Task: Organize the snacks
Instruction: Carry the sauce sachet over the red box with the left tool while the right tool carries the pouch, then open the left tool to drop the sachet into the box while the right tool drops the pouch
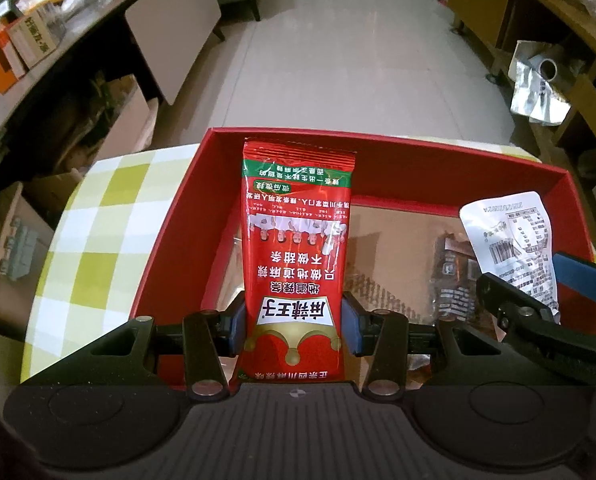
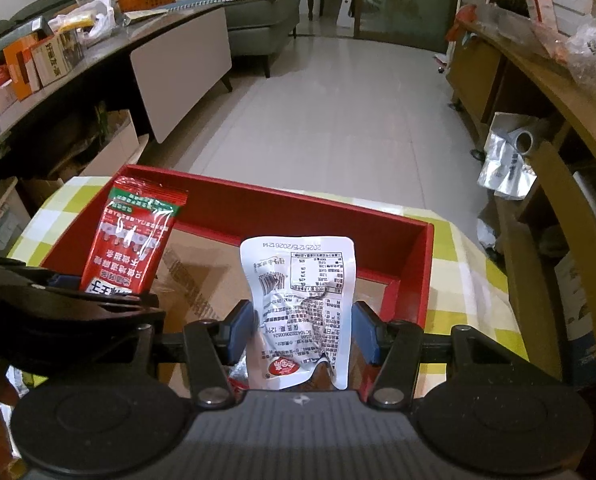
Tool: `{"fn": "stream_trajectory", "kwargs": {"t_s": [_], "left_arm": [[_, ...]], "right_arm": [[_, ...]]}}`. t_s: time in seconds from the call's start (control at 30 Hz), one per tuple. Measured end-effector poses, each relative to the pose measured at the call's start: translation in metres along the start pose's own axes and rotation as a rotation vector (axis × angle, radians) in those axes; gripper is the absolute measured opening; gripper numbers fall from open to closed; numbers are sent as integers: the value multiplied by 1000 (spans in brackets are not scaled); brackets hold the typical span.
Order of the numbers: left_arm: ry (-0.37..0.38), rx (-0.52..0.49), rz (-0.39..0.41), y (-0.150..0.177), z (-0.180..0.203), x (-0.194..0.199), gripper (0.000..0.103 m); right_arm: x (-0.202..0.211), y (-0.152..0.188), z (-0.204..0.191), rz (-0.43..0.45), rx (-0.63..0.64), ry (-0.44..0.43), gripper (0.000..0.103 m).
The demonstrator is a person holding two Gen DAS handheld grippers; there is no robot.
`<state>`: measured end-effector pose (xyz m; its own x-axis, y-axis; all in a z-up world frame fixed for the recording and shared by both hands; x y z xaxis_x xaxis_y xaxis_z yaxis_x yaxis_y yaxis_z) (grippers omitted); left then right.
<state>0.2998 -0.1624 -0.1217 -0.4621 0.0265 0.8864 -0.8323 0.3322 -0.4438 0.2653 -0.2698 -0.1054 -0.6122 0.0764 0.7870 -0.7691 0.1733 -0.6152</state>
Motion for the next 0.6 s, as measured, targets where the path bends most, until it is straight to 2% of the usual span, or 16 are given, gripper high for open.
{"fn": "stream_trajectory", "kwargs": {"t_s": [0.33,0.6], "left_arm": [[-31,-28,3,-1,6,-2,55],[-34,-21,-3,-2,5,-3,60]], "right_arm": [[-10,3,1,-34,-5,0,63],[-10,2,2,-40,-9,20,65]]}}
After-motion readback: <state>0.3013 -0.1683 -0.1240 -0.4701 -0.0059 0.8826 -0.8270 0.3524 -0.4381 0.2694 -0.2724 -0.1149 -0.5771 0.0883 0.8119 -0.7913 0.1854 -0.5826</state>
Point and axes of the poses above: each gripper's, at about its wrist camera, not at the fingertips, and x roughly against the way its jaws point, z to its right, y to its underside, the point moved 9 cm from there along -x, roughly the way its jaws point, and after that the axes turned 1 degree about -z, right-handed, at the moved point
